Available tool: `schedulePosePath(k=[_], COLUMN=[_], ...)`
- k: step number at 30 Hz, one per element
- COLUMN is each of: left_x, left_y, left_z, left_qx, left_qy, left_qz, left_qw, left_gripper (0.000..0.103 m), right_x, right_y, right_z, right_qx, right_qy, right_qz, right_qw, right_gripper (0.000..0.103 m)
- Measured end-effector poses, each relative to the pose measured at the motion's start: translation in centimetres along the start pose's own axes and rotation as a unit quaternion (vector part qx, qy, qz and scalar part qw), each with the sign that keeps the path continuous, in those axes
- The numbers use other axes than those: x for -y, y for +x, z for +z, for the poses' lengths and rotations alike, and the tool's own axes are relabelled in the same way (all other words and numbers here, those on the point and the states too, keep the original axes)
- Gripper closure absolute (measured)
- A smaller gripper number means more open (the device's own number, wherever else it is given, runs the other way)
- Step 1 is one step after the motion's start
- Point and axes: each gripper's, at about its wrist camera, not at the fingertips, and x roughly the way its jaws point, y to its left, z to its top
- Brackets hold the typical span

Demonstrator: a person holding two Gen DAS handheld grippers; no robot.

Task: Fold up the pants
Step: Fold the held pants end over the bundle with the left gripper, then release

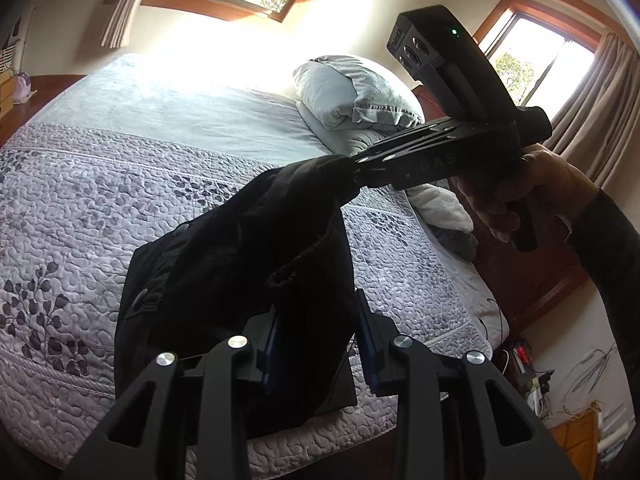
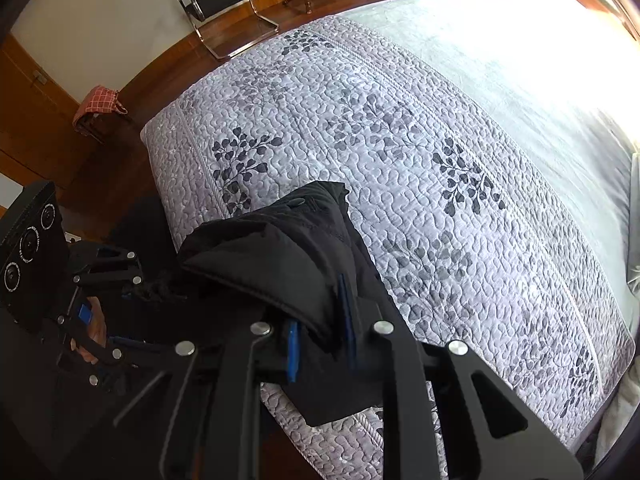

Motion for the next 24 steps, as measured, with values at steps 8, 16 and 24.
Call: schedulePosePath(k=[8, 16, 24], left_x=[2.4, 4.3, 6.0], left_y=[2.5, 5.2, 8.0], left_z=[-0.7, -1.6, -2.5], left_qx=[-0.024, -0.048, -0.071], left_qy=[0.024, 0.040, 0.045], left_qz=[0.002, -0.001, -0.005], left_qw=[0.9994, 0.9981, 0.9964], left_gripper=[0.070, 0.070, 0.071], right_x=[2.3, 4.3, 6.4], right_y=[0.3, 1.1, 2.3], right_z=[-3.1, -6.3, -9.0], right_qx=[0.002, -0.002, -0.001], right_qy=[0.014, 0.018, 0.020], right_qz=[-0.001, -0.007, -0.012], right_qw=[1.000, 1.000, 1.000], right_gripper=[0.088, 0.089, 0.090])
